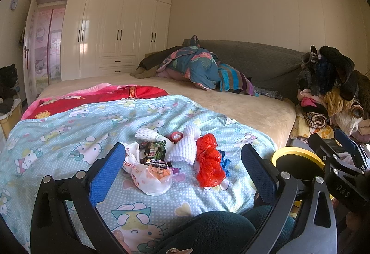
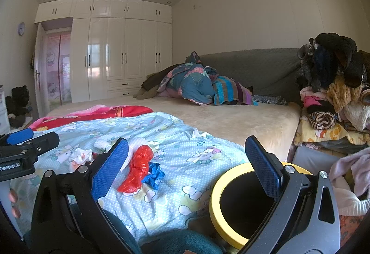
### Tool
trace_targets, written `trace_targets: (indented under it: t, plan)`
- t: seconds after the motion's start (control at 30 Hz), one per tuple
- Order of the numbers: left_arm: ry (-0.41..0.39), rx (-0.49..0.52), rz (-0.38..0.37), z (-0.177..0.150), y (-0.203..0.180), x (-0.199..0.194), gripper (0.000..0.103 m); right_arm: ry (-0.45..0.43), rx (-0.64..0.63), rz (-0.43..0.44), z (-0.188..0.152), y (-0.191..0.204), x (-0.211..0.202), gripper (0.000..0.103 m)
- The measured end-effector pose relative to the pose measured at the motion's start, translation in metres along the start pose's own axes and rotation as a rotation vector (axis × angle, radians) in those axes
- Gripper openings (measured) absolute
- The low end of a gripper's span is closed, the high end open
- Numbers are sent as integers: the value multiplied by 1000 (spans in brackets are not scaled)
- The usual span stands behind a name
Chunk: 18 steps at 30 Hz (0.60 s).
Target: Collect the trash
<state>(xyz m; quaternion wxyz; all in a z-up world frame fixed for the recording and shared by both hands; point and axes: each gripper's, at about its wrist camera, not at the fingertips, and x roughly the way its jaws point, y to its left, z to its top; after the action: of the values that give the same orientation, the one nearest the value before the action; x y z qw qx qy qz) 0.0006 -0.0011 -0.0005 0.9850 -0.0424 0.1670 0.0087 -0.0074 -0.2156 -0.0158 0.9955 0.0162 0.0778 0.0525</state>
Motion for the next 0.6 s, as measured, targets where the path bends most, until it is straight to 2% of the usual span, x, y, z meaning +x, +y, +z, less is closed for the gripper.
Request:
trace_targets:
  t: [0.17,0.33,0.6]
  plan:
    - [3,-25,-13,-6,6,-5,97,16,-11,25,-8,10,5,93]
    - [19,-99,-27,-6,27,4,97,55,-37,99,-7,21,14,93]
    - [7,-116,46,4,53,6,97,99,-87,208,1,48,33,93]
